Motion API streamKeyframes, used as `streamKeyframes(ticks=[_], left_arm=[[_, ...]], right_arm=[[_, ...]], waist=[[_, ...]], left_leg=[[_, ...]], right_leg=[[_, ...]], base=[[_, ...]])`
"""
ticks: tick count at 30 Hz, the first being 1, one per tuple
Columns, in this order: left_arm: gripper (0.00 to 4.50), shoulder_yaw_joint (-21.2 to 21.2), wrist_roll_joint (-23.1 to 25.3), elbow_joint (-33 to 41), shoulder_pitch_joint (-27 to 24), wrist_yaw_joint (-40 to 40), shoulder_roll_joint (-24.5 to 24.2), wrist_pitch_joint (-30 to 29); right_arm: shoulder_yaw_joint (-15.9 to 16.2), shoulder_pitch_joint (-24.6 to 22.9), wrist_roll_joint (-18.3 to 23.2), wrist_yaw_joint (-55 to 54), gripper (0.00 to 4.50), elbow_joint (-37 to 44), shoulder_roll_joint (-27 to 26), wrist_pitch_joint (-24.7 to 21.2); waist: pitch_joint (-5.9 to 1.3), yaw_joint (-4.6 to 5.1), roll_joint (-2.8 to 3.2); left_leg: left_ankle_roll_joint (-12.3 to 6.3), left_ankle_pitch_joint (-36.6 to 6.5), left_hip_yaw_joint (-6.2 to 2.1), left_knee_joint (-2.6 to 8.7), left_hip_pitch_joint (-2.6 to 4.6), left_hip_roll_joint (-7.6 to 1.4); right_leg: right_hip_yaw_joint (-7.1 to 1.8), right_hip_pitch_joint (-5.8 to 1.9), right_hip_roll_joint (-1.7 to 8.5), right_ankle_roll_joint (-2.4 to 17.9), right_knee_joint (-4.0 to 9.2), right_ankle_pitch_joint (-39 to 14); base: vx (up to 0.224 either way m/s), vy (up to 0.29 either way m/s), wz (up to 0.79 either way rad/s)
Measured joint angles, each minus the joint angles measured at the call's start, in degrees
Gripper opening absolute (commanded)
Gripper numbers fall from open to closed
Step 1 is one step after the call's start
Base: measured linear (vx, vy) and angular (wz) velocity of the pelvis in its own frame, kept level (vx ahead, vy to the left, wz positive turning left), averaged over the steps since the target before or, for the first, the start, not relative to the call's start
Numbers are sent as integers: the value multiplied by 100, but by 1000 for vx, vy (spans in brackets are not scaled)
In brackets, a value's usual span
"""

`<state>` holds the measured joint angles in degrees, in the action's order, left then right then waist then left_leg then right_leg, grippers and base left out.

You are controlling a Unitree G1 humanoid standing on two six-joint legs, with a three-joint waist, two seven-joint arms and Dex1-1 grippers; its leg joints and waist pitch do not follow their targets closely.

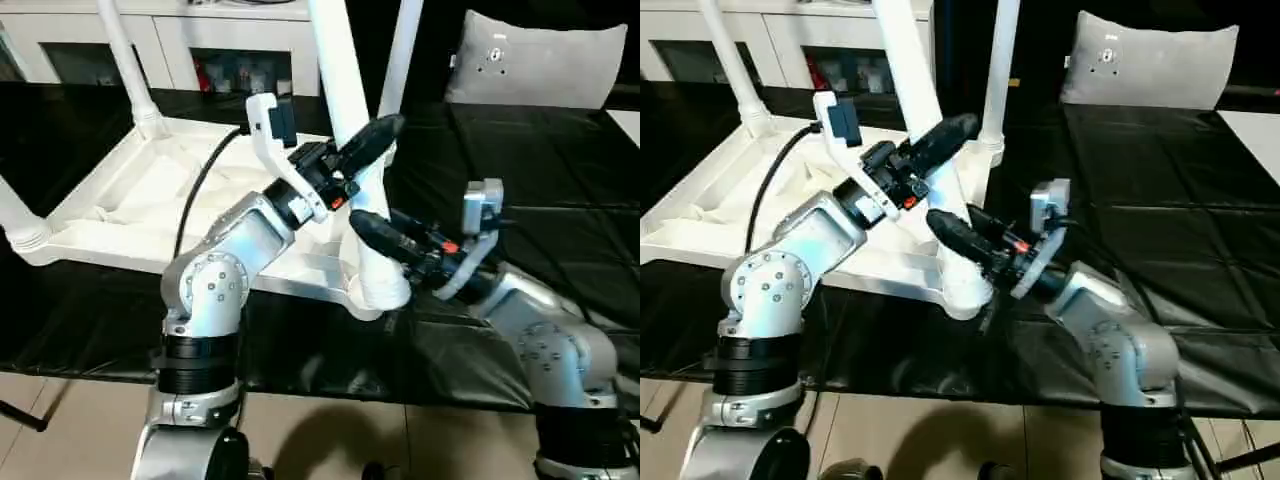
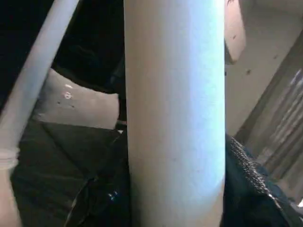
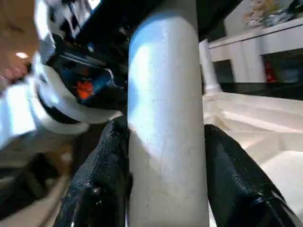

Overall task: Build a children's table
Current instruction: Pick table leg

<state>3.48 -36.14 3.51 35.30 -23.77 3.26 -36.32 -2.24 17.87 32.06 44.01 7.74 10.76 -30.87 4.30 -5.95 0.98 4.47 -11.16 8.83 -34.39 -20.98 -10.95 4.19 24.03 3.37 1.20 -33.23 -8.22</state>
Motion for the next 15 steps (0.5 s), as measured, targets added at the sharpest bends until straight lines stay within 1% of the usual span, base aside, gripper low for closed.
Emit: streamKeyframes(ticks=[1, 4, 11, 12, 13, 15], left_arm=[[184, -45, 87, 0, -23, 27, 0, 74], [184, -69, 153, 0, -89, 75, 26, 182], [184, -67, 208, -18, -91, 42, -6, 255], [184, -69, 205, -26, -91, 8, -33, 250], [184, -81, 199, -41, -91, -81, -89, 231], [184, -152, 141, -44, -90, -355, -296, 125]], right_arm=[[35, 0, -74, -37, 184, -16, -31, 43], [78, 0, -138, -111, 184, -101, -91, 163], [172, 0, -267, -212, 184, -150, -141, 366], [173, 1, -258, -210, 240, -154, -134, 353], [187, 3, -241, -199, 240, -157, -99, 324], [172, 34, -75, -68, 260, -175, 28, 125]], waist=[[0, 5, -1], [-1, 15, -2], [-2, 23, -2], [-2, 28, -6], [-3, 26, -7], [-3, 28, -8]], left_leg=[[0, 0, 0, -2, 0, 0], [0, 0, 0, -6, 0, 0], [-1, 1, 0, -8, 0, 0], [-1, 1, 0, -8, 0, 0], [-2, 1, 0, -8, 0, 0], [-2, 1, 0, -8, 0, 0]], right_leg=[[-1, -1, 0, -1, 0, 1], [-1, -1, 0, 0, 0, 4], [-2, -3, 0, 1, 0, 8], [-2, -2, 0, 1, 0, 9], [-2, -2, 0, 1, -1, 9], [-3, -2, 0, 2, -1, 9]], base=[[0, 0, 0], [0, 0, 0], [0, 0, 0], [0, 0, 0], [0, 0, 0], [0, 0, 0]])
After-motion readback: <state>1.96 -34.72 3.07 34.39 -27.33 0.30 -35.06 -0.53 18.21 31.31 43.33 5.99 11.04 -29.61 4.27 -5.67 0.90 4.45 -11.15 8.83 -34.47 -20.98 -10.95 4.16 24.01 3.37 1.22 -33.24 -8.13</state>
